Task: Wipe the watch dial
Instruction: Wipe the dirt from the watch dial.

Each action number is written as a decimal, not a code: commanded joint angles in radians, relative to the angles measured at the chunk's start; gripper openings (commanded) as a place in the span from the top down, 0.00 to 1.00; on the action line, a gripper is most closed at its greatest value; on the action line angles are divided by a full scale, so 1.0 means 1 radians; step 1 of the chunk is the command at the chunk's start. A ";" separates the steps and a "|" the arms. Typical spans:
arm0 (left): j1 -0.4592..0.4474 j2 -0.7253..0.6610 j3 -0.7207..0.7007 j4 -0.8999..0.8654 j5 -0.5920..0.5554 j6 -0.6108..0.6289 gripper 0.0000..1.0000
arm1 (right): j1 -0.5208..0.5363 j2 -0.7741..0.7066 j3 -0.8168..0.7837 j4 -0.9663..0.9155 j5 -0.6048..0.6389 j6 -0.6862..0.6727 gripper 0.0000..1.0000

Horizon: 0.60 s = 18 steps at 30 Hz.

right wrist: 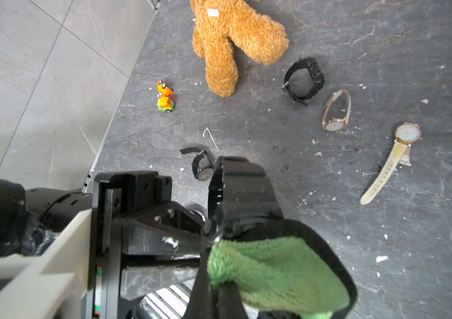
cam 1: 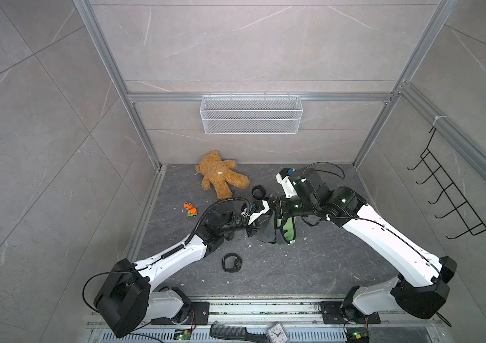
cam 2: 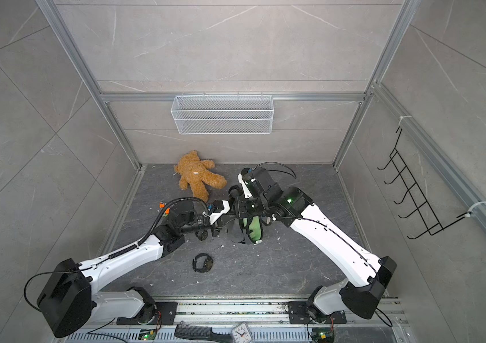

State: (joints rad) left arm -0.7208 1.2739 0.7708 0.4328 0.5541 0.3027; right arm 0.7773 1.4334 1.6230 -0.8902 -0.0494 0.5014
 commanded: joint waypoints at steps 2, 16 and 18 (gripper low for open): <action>-0.016 -0.080 0.012 0.086 0.106 0.010 1.00 | -0.037 0.000 -0.021 0.109 0.043 0.002 1.00; -0.009 -0.106 0.008 0.037 0.087 0.019 1.00 | -0.081 -0.134 -0.055 -0.091 0.144 -0.017 1.00; -0.008 -0.098 0.013 0.041 0.087 0.017 1.00 | -0.081 -0.162 -0.055 -0.118 0.129 -0.016 1.00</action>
State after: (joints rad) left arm -0.7269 1.1908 0.7605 0.4198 0.6060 0.3031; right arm 0.6971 1.3285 1.5723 -0.9360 0.0494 0.5007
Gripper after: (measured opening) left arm 0.067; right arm 0.055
